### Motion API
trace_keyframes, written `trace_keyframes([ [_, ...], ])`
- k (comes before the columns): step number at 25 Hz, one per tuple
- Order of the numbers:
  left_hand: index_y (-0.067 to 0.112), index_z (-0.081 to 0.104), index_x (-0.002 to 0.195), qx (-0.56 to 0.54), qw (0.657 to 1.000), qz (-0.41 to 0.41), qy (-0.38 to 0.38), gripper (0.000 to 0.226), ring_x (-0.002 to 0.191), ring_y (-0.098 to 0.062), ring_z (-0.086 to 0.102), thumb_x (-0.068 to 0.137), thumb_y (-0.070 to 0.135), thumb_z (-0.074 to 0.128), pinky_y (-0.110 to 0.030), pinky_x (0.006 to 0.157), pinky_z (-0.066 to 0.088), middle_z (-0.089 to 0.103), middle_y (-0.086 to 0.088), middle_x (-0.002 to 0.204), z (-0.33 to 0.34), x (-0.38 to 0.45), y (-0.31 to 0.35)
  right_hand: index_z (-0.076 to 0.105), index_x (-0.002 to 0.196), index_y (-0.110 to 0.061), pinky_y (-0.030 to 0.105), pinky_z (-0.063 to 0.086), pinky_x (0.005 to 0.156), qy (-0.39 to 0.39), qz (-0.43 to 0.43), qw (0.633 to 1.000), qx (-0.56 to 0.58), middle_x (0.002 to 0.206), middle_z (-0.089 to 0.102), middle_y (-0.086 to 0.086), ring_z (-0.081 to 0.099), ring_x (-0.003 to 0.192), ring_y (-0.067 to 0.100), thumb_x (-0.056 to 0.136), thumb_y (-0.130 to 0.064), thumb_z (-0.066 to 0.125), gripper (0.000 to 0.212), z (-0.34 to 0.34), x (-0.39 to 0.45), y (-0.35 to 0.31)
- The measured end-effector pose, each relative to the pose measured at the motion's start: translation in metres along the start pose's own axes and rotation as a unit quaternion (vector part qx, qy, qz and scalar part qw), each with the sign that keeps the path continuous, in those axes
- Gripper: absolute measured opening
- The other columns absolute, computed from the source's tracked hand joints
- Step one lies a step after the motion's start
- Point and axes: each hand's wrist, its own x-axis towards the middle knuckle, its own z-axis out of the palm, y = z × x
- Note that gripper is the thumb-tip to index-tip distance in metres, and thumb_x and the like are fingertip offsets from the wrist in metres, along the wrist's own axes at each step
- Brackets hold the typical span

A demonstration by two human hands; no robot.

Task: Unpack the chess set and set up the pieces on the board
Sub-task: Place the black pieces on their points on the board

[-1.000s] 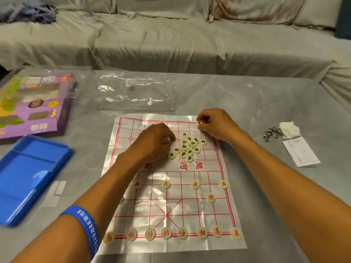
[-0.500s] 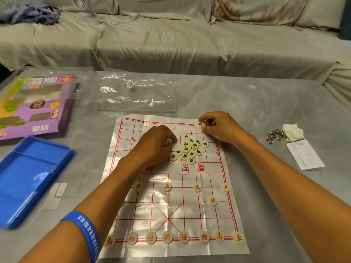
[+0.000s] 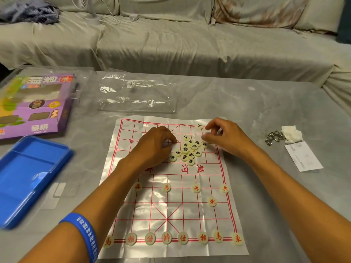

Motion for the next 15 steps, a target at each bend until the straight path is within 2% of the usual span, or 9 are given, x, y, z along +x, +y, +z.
trace_keyframes([
  [2,0.02,0.07,0.108,-0.002,1.0,-0.004,0.003,0.022,0.109,-0.017,0.052,0.088,0.016,0.062,-0.026,0.083,0.042,0.059,0.001,0.12,0.0,0.0,0.001,0.06,0.101,-0.027,0.023,0.051,0.07,-0.031,0.001,0.998,-0.051,0.092,0.059,-0.009,0.058,0.08,0.011,0.082,-0.041,0.072,0.027,0.004,-0.011,0.003],
  [4,0.02,0.07,0.108,-0.003,1.0,-0.006,0.002,0.021,0.109,-0.017,0.052,0.089,0.017,0.061,-0.025,0.082,0.041,0.059,0.001,0.121,0.0,0.0,0.002,0.063,0.103,-0.025,0.021,0.05,0.07,-0.027,-0.008,0.997,-0.074,0.095,0.06,-0.008,0.057,0.081,0.011,0.084,-0.036,0.07,0.023,0.006,-0.011,0.007],
  [7,0.02,0.069,0.108,-0.001,1.0,-0.008,0.004,0.021,0.11,-0.016,0.051,0.089,0.018,0.06,-0.026,0.084,0.041,0.058,0.002,0.122,0.001,-0.001,0.004,0.064,0.11,-0.023,0.018,0.047,0.071,0.016,-0.019,0.996,-0.088,0.102,0.06,-0.006,0.057,0.084,0.012,0.089,-0.029,0.065,0.022,0.005,-0.002,0.014],
  [10,0.021,0.069,0.109,-0.003,1.0,-0.006,0.001,0.022,0.112,-0.016,0.05,0.089,0.019,0.061,-0.026,0.086,0.041,0.057,0.003,0.124,0.001,-0.001,0.004,0.063,0.114,-0.023,0.02,0.049,0.071,0.047,0.012,0.997,-0.065,0.105,0.061,-0.005,0.059,0.087,0.013,0.092,-0.027,0.062,0.023,0.001,0.015,0.021],
  [13,0.02,0.069,0.109,-0.002,1.0,-0.01,0.003,0.022,0.111,-0.015,0.051,0.089,0.018,0.06,-0.023,0.084,0.038,0.058,0.003,0.123,0.0,0.0,0.005,0.06,0.118,-0.023,0.021,0.05,0.07,0.071,0.03,0.996,-0.042,0.102,0.064,-0.004,0.061,0.084,0.013,0.092,-0.025,0.06,0.026,-0.001,0.023,0.02],
  [15,0.019,0.069,0.108,-0.011,0.999,-0.029,0.012,0.021,0.102,-0.014,0.054,0.09,0.017,0.059,-0.022,0.08,0.04,0.062,0.002,0.116,-0.003,0.005,0.008,0.06,0.115,-0.022,0.017,0.047,0.067,0.105,0.01,0.994,-0.016,0.092,0.064,-0.007,0.06,0.078,0.01,0.093,-0.023,0.06,0.022,0.003,0.014,0.014],
])
